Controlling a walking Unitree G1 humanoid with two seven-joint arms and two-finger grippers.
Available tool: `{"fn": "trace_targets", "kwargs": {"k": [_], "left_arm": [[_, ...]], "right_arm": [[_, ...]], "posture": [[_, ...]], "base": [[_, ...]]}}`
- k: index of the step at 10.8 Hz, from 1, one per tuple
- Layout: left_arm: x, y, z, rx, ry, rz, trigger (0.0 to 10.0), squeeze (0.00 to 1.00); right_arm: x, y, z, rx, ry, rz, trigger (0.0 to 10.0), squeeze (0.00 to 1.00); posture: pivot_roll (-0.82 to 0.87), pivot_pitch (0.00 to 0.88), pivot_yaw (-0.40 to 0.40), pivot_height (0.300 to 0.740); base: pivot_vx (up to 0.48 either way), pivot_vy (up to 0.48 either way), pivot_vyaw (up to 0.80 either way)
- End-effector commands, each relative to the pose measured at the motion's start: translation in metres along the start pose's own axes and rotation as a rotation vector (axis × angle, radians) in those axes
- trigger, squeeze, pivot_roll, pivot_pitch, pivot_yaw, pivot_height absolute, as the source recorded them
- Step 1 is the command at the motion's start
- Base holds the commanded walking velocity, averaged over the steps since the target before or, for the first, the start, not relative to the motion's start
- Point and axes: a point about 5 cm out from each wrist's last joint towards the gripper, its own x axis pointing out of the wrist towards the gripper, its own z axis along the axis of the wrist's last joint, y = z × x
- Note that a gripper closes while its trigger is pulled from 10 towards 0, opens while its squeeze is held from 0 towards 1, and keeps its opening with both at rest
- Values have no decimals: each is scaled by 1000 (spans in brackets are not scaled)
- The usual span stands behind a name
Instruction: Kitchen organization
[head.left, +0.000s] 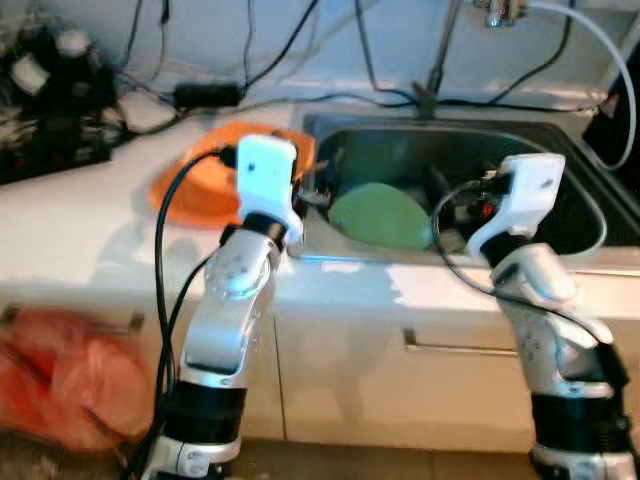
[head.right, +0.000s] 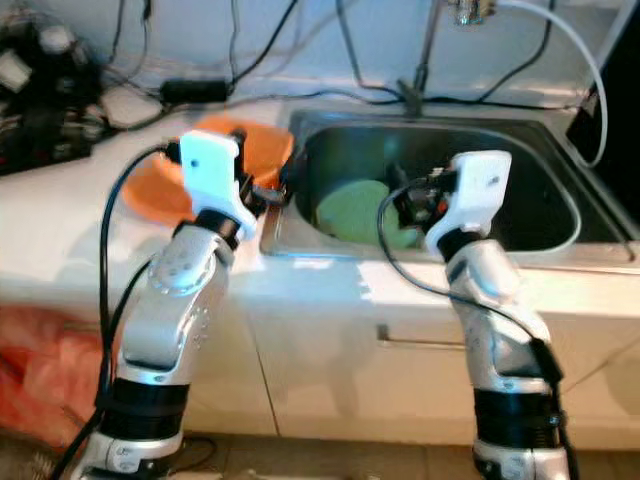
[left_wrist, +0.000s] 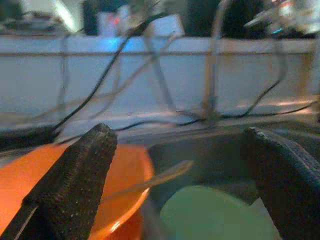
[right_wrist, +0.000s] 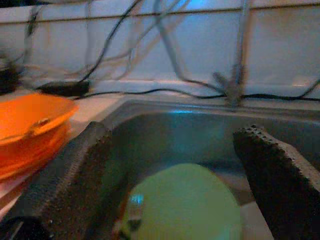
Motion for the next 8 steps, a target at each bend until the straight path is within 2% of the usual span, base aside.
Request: {"fn": "trace_targets", "kwargs": {"k": [1, 3, 5, 6, 8], "left_arm": [[2, 2, 3, -19, -24, 23, 10000, 0], [3, 7, 4, -1, -32, 63, 10000, 0], [2, 18, 4, 50, -32, 134, 10000, 0], [2, 23, 6, 1, -37, 141, 10000, 0], [4, 21, 10, -8, -52, 121, 10000, 0]], "right_arm": [[-1, -3, 2, -12, -4, -8, 10000, 0], [-1, -1, 3, -13, -7, 4, 10000, 0], [1, 1, 5, -13, -14, 14, 10000, 0], [2, 0, 5, -7, -16, 10, 10000, 0], [2, 1, 5, -3, -22, 8, 10000, 0]], "posture": [[85, 0, 12, 740], [85, 0, 12, 740], [89, 0, 14, 740], [89, 0, 16, 740], [90, 0, 21, 740]], "base": [[0, 0, 0], [0, 0, 0], [0, 0, 681], [0, 0, 0], [139, 0, 0]]}}
